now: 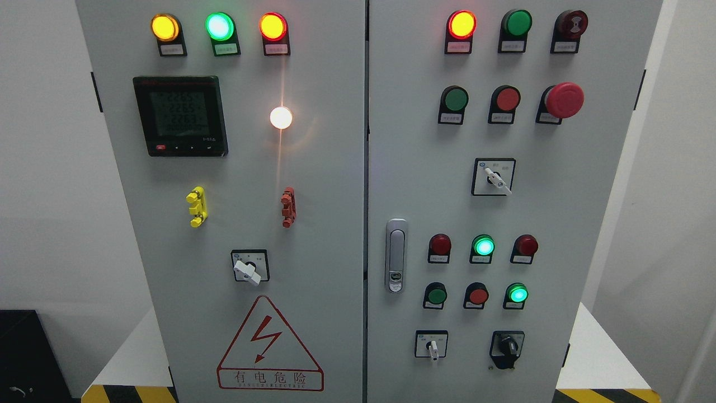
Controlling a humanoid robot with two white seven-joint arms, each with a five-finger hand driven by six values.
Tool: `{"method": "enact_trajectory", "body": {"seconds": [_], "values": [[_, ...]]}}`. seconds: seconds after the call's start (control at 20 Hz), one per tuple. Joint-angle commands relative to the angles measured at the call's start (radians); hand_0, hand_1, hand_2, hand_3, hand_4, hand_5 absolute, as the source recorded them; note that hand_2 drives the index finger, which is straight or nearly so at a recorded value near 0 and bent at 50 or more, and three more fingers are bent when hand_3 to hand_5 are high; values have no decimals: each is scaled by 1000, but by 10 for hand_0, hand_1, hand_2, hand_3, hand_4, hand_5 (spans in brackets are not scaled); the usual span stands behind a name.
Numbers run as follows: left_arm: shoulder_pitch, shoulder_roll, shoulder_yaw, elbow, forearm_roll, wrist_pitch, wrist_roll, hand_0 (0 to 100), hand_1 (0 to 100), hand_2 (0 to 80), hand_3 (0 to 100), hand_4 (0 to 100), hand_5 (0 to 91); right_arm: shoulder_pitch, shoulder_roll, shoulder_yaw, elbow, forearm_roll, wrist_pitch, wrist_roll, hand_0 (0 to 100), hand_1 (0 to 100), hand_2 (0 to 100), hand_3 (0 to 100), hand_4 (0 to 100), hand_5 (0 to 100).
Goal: Flip black knob to close circuit
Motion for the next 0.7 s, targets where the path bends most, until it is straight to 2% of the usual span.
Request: {"method": "enact_trajectory", "body": {"seconds": [0.0, 0.15, 0.3, 0.5, 0.65], "values": [[0, 0, 1, 1, 0, -1, 0, 120, 556, 0, 0, 0, 0, 0, 3, -32, -269, 162, 1, -7, 0, 31, 158, 277, 219, 0], [0, 0, -1, 1, 0, -1, 0, 120, 556, 0, 0, 0, 0, 0, 5, -57, -359, 223, -6, -7, 0, 32, 220, 346, 297, 19], [0, 0, -1, -1, 0, -1, 0, 120, 556, 0, 0, 0, 0, 0, 5, -52, -444, 234, -10, -27, 0, 0, 299, 441, 365, 114], [0, 0, 1, -1, 0, -1, 0, 120, 556, 0, 0, 0, 0, 5, 5, -49, -554, 279, -15, -39, 0, 0, 391, 555, 465, 298], [0, 0, 1, 1, 0, -1, 0, 120, 556, 0, 0, 0, 0, 15, 5, -45, -646, 295, -32, -58, 0, 0, 455, 640, 510, 364]]}}
